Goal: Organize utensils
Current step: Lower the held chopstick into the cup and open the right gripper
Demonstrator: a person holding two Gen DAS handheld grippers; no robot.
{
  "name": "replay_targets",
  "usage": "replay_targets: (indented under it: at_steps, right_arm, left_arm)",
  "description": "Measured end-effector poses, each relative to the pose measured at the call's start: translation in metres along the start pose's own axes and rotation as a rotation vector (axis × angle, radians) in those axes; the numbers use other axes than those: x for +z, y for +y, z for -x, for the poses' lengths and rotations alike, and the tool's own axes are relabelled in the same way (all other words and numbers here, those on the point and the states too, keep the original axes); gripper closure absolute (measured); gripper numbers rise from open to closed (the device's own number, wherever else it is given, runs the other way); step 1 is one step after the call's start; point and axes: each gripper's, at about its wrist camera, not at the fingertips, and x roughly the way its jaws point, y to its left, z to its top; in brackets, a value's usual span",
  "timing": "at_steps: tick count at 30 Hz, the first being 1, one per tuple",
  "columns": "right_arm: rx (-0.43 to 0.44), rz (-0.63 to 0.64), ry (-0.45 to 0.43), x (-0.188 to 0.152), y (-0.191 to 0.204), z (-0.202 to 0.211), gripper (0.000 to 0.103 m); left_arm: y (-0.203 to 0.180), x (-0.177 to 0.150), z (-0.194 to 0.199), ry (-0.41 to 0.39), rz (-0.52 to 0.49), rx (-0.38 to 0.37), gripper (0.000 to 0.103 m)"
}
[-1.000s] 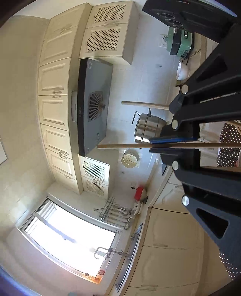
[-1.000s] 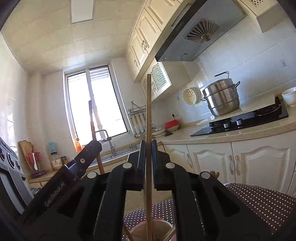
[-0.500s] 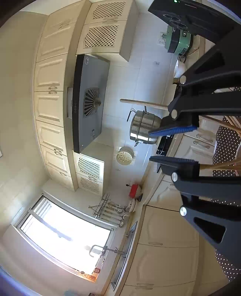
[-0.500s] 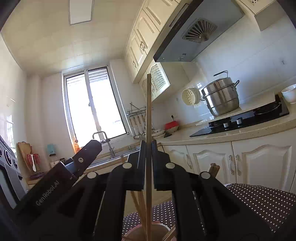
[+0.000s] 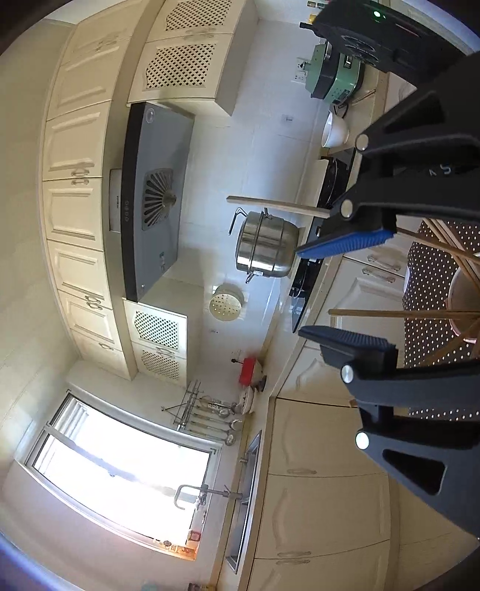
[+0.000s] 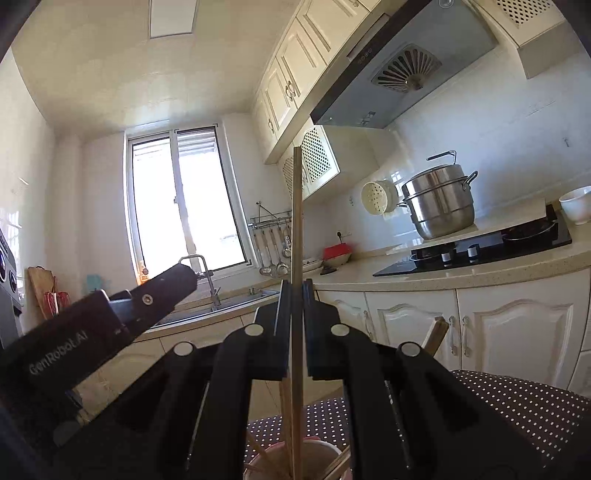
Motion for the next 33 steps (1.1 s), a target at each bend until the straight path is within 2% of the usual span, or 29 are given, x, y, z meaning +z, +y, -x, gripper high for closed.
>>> replay_targets:
  at_steps: [3, 7, 14, 21, 23, 33]
  right_arm:
    - [-0.009, 0.019, 0.000, -0.004, 0.005, -0.001, 0.096]
    - [-0.029, 0.043, 0.012, -0.009, 0.009, -0.005, 0.096]
    - [-0.048, 0.075, 0.057, -0.020, 0.015, -0.003, 0.096]
    - [-0.070, 0.102, 0.110, -0.023, 0.019, 0.013, 0.096]
    - [-0.078, 0.101, 0.124, -0.022, 0.019, 0.017, 0.096]
    - [-0.113, 0.113, 0.159, -0.016, 0.027, 0.045, 0.095]
  left_arm:
    - [0.005, 0.004, 0.006, 0.009, -0.027, 0.038, 0.061]
    - [0.013, 0.002, 0.002, 0.067, -0.060, 0.093, 0.061]
    - [0.030, -0.008, -0.007, 0.165, -0.042, 0.098, 0.061]
    - [0.031, -0.014, -0.004, 0.199, -0.055, 0.088, 0.055]
    - [0.032, -0.013, -0.001, 0.205, -0.049, 0.089, 0.051]
    - [0.026, -0.008, 0.029, 0.222, -0.054, 0.068, 0.044]
